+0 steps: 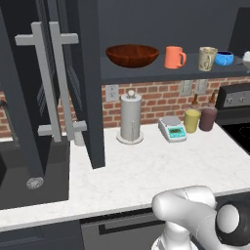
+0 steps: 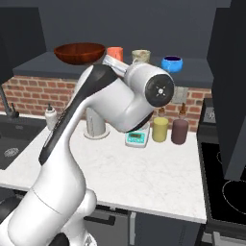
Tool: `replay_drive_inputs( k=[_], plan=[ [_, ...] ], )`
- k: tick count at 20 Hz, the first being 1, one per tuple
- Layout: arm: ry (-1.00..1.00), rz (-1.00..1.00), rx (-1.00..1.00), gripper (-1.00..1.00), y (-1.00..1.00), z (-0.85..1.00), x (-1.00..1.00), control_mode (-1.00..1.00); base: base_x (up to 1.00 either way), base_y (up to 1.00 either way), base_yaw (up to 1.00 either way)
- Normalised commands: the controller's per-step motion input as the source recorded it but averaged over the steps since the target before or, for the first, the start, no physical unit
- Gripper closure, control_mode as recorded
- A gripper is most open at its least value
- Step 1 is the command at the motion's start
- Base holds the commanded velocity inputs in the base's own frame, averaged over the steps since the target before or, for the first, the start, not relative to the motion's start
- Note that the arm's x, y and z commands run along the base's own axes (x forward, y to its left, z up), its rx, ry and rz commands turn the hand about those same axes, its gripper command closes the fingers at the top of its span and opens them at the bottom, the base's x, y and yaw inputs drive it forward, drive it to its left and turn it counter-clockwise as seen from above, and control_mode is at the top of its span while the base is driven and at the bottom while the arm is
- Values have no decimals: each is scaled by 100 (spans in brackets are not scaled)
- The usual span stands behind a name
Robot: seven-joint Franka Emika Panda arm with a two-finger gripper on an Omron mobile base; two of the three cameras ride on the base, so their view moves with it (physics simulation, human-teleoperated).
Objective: Gather all objects into one cabinet and sort the glasses and bowls to opposite sides.
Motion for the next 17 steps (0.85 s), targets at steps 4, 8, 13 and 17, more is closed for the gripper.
replay_drive_inputs(
  k=[4, 8, 13, 17],
  plan=[
    [-5, 0, 5, -100, 0, 25, -100, -100, 0, 0, 0],
    [-4, 0, 5, -100, 0, 20, -100, -100, 0, 0, 0],
    [-4, -5, 8, -100, 0, 20, -100, -100, 0, 0, 0],
    [-4, -9, 9, -100, -1, 27, -100, -100, 0, 0, 0]
  ],
)
